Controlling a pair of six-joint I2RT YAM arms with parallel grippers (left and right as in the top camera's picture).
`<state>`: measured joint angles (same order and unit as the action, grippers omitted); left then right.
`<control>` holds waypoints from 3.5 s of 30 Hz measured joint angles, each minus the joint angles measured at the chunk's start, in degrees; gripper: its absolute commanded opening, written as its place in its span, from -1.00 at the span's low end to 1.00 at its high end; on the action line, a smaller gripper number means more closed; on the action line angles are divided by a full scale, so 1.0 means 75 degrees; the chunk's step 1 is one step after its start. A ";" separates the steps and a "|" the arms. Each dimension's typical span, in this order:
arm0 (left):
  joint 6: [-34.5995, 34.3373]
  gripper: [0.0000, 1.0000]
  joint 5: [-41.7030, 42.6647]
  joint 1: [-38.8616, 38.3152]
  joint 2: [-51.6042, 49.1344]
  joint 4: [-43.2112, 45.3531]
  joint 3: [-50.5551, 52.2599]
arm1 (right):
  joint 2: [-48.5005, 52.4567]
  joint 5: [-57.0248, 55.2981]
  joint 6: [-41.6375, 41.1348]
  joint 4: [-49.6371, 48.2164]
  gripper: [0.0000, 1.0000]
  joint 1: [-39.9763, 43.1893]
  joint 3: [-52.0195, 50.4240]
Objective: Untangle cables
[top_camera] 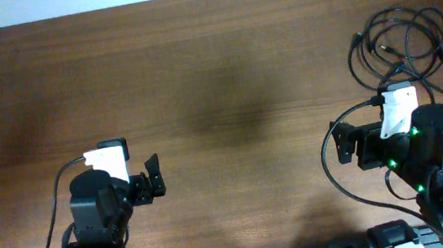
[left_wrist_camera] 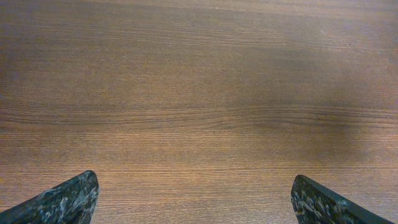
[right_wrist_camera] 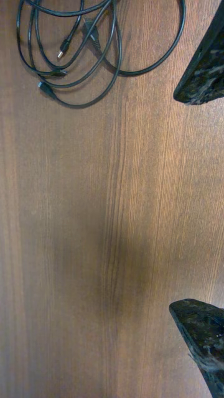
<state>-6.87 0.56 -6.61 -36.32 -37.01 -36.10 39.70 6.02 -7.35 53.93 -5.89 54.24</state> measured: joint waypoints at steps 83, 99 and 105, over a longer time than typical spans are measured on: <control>0.0000 0.98 -0.0023 0.0000 0.0000 -0.0026 0.0055 | -0.5202 -0.0778 0.0647 -0.6630 0.97 0.0067 -0.7155; 0.0000 0.98 -0.0023 0.0000 0.0000 -0.0023 0.0055 | -0.5202 -0.0781 0.0647 -0.6630 0.97 0.0067 -0.7155; 0.0000 0.98 -0.0023 0.0000 0.0000 -0.0023 0.0055 | -0.5202 -0.0781 0.0650 -0.6630 0.98 0.0067 -0.7155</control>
<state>-6.87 0.38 -6.61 -36.32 -37.19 -35.68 0.69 0.16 -2.48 4.21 -5.39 0.58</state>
